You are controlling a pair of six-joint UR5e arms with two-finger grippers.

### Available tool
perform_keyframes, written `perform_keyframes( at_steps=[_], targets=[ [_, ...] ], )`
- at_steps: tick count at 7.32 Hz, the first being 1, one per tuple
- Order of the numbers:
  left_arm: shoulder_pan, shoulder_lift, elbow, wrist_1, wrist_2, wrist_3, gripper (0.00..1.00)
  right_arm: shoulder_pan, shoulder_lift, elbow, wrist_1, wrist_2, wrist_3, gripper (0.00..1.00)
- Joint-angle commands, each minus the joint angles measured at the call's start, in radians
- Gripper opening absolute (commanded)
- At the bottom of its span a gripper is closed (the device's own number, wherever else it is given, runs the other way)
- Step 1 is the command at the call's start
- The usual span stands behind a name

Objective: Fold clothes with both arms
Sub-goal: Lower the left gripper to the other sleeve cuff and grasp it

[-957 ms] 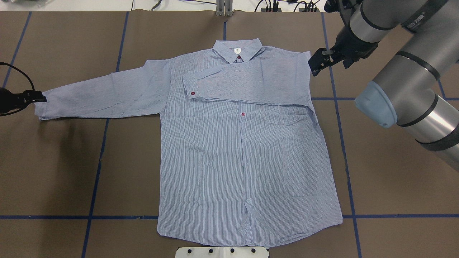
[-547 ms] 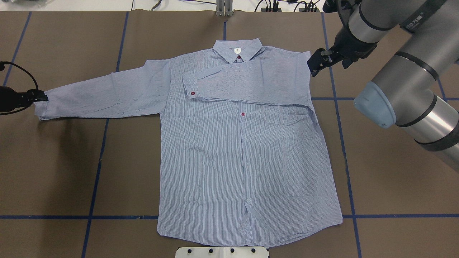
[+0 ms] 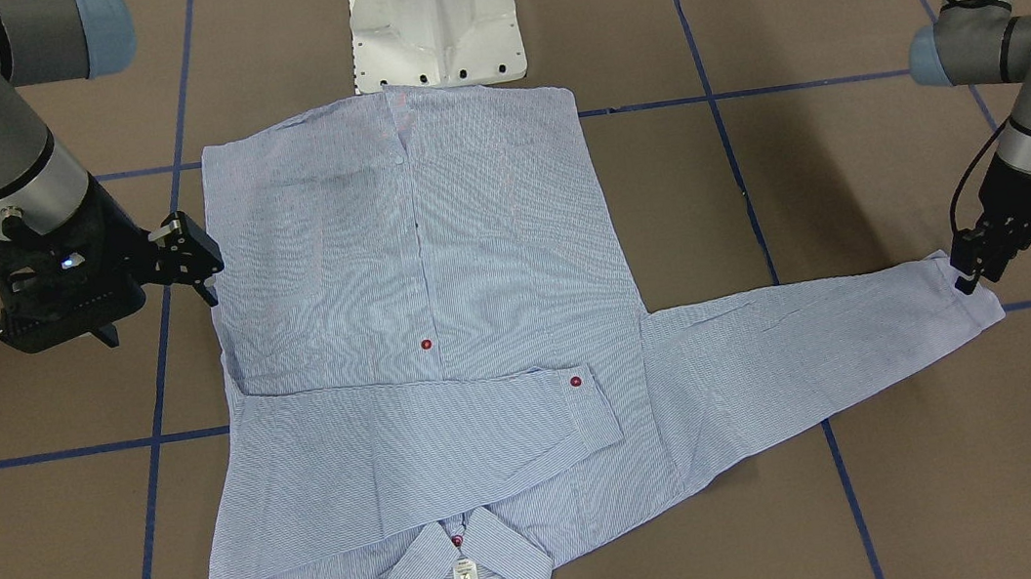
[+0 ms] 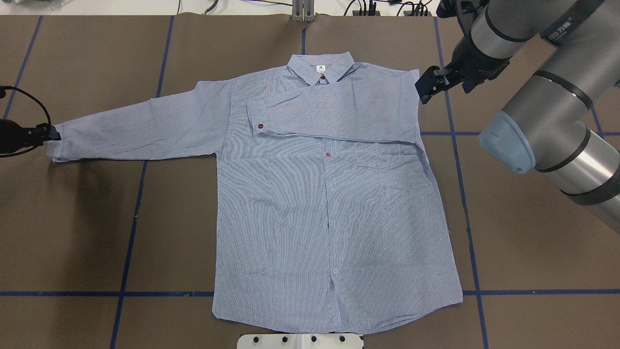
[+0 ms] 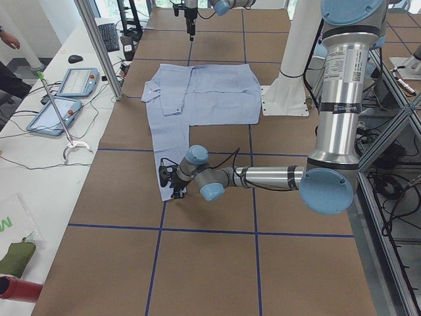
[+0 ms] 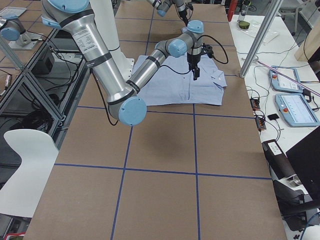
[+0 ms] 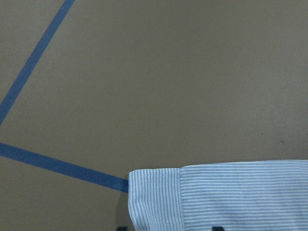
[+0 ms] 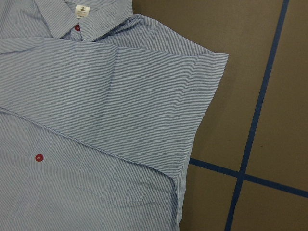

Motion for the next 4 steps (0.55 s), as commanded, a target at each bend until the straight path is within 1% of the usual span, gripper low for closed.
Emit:
perform_keyframes(
  at_steps=[1, 4],
  targets=[
    [0.001, 0.000, 0.003, 0.001, 0.000, -0.001, 0.42, 0.001, 0.000, 0.000, 0.000, 0.000, 0.000, 1.00],
    [0.002, 0.000, 0.001, 0.008, -0.003, -0.001, 0.04, 0.002, -0.002, 0.002, 0.000, 0.000, 0.000, 1.00]
  ],
)
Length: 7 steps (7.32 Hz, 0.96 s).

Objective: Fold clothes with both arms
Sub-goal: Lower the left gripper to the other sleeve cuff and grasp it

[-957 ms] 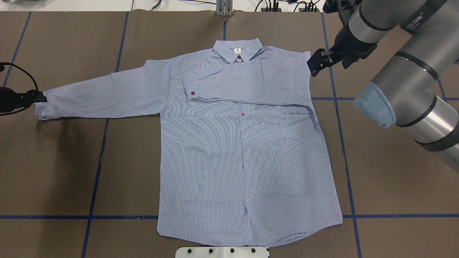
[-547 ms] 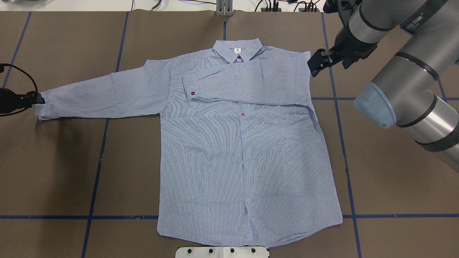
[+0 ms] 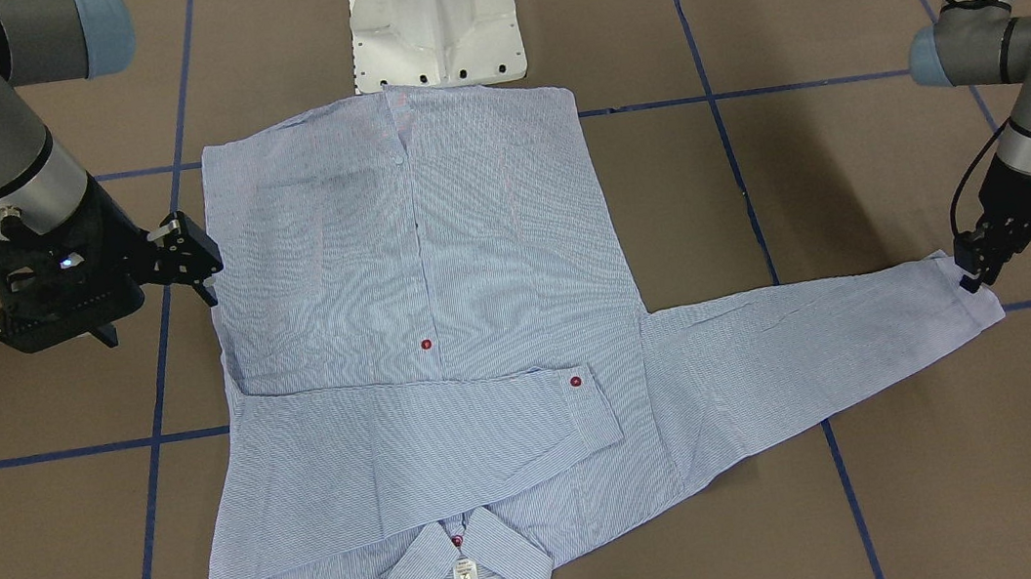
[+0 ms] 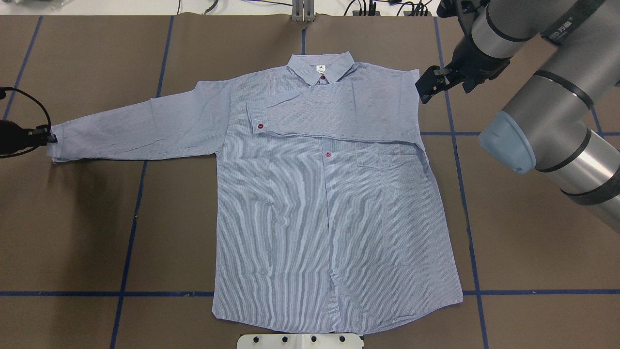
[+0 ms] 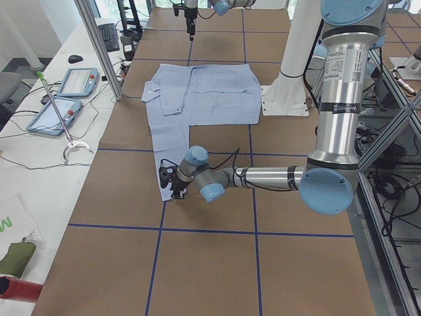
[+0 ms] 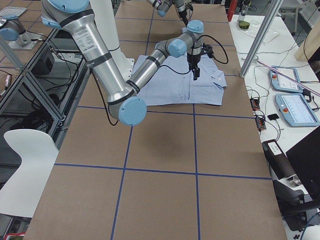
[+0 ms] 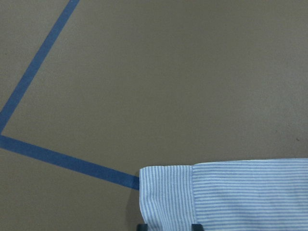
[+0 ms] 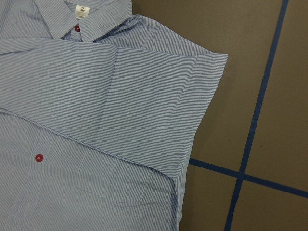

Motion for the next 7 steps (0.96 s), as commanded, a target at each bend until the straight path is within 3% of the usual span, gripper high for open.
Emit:
perform_keyframes(
  at_steps=[1, 3, 4, 5, 7],
  targets=[
    [0.004, 0.005, -0.006, 0.001, -0.003, 0.003, 0.00, 0.001, 0.000, 0.002, 0.000, 0.002, -0.001, 1.00],
    [0.003, 0.012, -0.047, 0.008, -0.017, 0.009, 0.00, 0.007, -0.007, 0.005, 0.000, 0.003, -0.001, 1.00],
    [-0.002, 0.020, -0.101, 0.036, -0.075, 0.009, 0.00, 0.010, -0.010, 0.007, -0.002, 0.005, -0.001, 1.00],
    [-0.005, 0.020, -0.194, 0.126, -0.106, 0.009, 0.00, 0.009, -0.048, 0.034, -0.008, 0.005, -0.001, 1.00],
    [0.001, -0.044, -0.428, 0.460, -0.108, 0.003, 0.00, 0.033, -0.142, 0.094, -0.008, 0.032, -0.008, 1.00]
  ],
)
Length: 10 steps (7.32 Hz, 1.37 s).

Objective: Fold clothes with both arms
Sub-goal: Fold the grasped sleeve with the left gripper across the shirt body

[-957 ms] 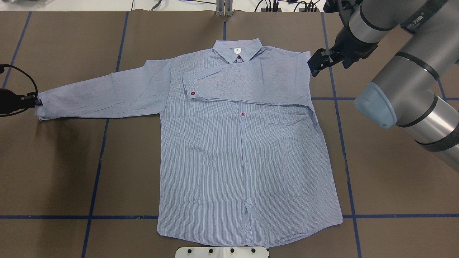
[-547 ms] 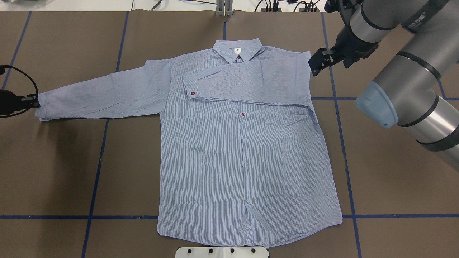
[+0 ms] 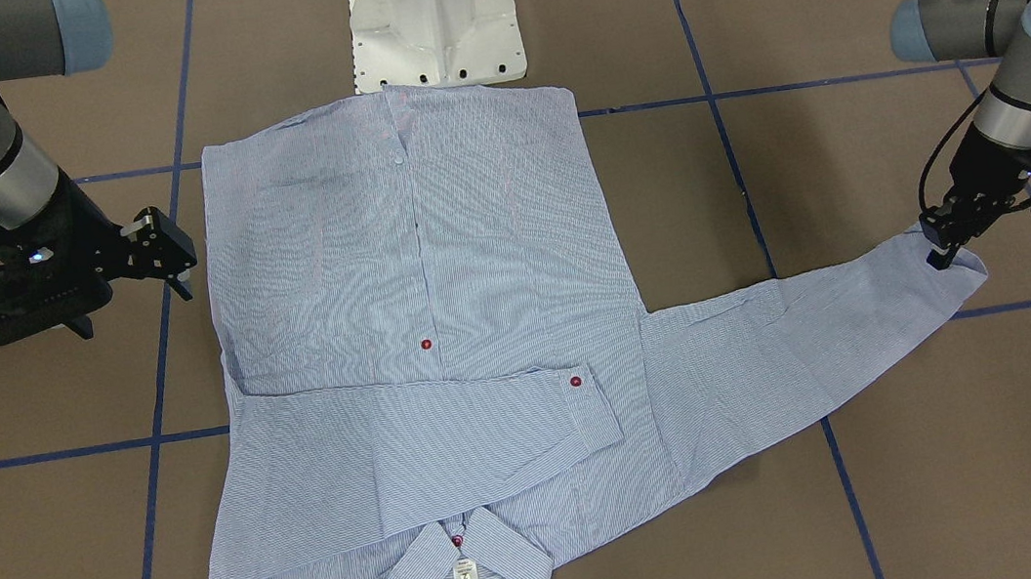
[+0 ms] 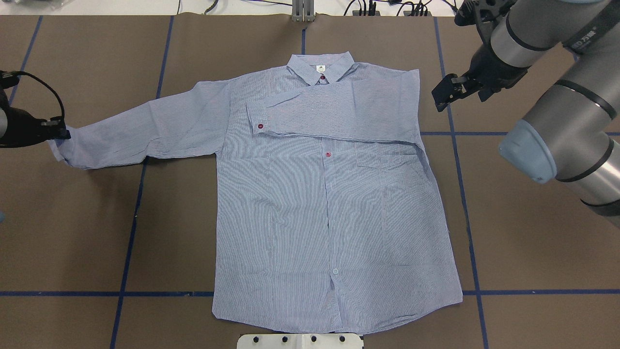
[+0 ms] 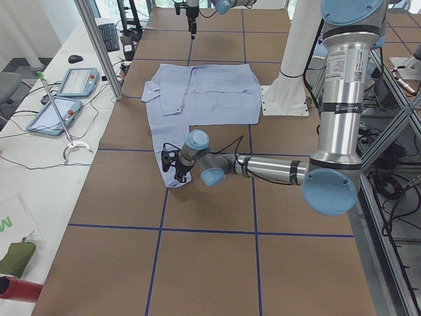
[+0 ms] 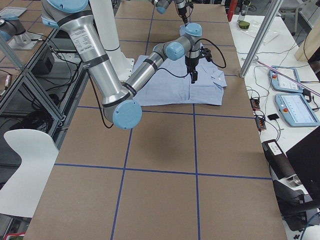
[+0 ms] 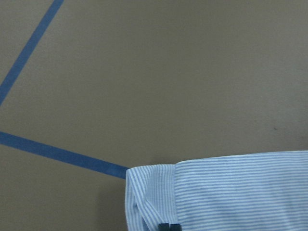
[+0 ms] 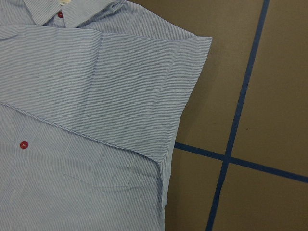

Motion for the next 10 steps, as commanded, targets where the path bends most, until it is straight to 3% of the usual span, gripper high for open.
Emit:
perform_keyframes(
  at_steps=[1, 3, 4, 6, 8, 10],
  targets=[
    [0.004, -0.134, -0.222, 0.386, -0.007, -0.009, 0.00, 0.030, -0.106, 0.058, -0.001, 0.013, -0.056, 1.00],
    [0.053, -0.425, -0.235, 0.690, -0.009, -0.112, 0.00, 0.079, -0.190, 0.061, 0.002, 0.013, -0.178, 1.00],
    [0.088, -0.531, -0.217, 0.762, -0.010, -0.172, 0.00, 0.106, -0.245, 0.076, 0.008, 0.013, -0.232, 1.00],
    [0.125, -0.718, -0.110, 0.761, -0.030, -0.296, 0.00, 0.186, -0.330, 0.079, 0.014, 0.017, -0.368, 1.00],
    [0.155, -0.947, 0.120, 0.746, -0.030, -0.399, 0.00, 0.254, -0.396, 0.072, 0.016, 0.091, -0.459, 1.00],
    [0.167, -1.070, 0.251, 0.679, -0.032, -0.489, 0.00, 0.274, -0.405, 0.069, 0.016, 0.112, -0.476, 1.00]
  ],
)
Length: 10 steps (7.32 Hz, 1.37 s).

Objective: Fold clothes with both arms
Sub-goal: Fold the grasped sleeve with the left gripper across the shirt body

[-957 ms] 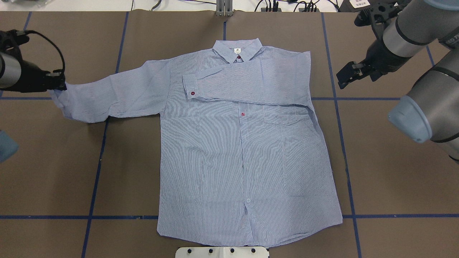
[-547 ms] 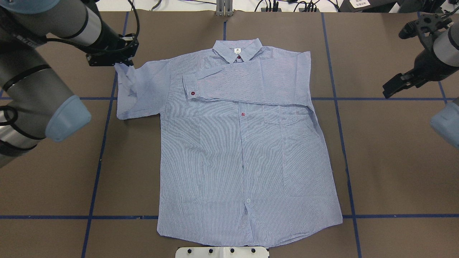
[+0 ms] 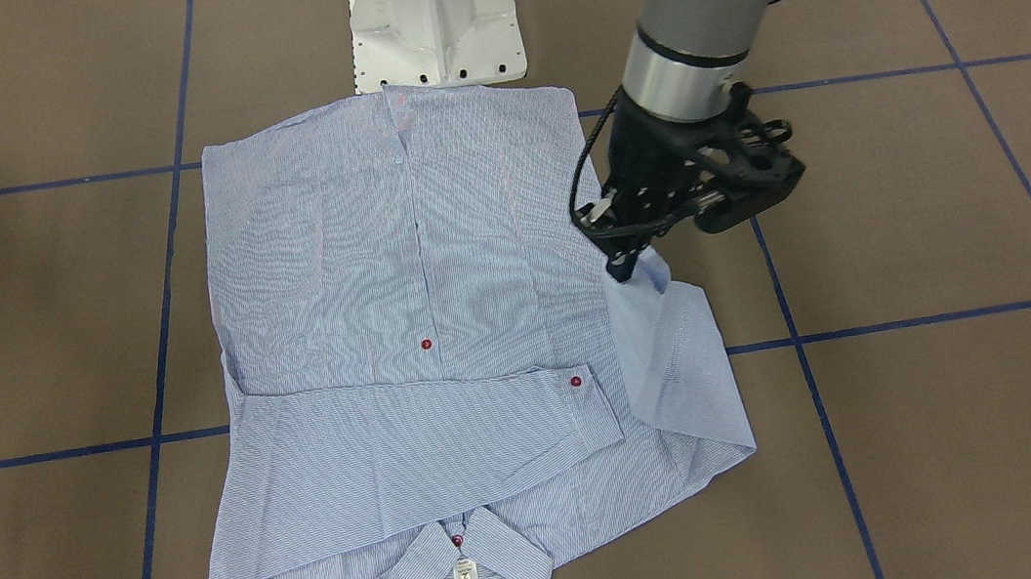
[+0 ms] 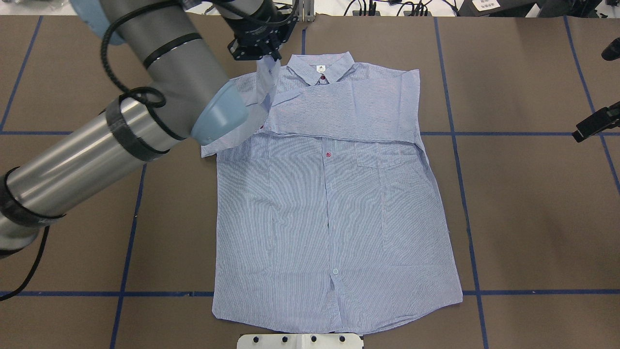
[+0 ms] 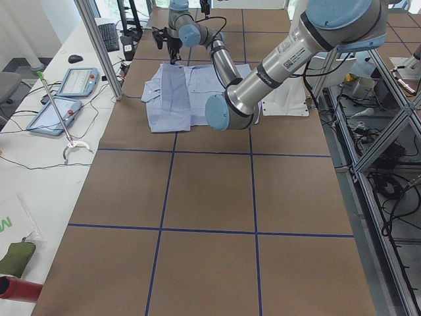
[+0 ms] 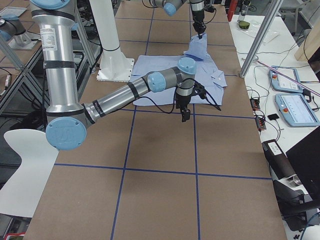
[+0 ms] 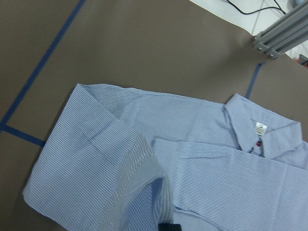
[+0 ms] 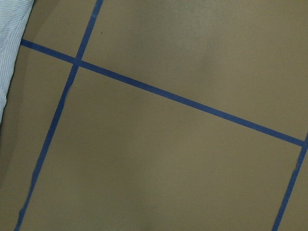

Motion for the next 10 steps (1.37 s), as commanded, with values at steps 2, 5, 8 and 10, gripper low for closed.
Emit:
perform_keyframes(
  at_steps=[2, 5, 8, 10],
  targets=[
    [0.030, -0.127, 0.131, -0.059, -0.002, -0.088, 0.00, 0.014, -0.009, -0.017, 0.001, 0.014, -0.011, 1.00],
    [0.091, -0.127, 0.192, -0.165, 0.010, -0.166, 0.00, 0.014, -0.008, -0.023, 0.001, 0.012, -0.009, 1.00],
    [0.221, -0.126, 0.341, -0.344, 0.131, -0.246, 0.00, 0.014, -0.003, -0.035, 0.001, 0.014, -0.006, 1.00],
    [0.289, -0.127, 0.442, -0.458, 0.209, -0.281, 0.00, 0.014, -0.003, -0.036, 0.001, 0.014, -0.005, 1.00]
  ],
)
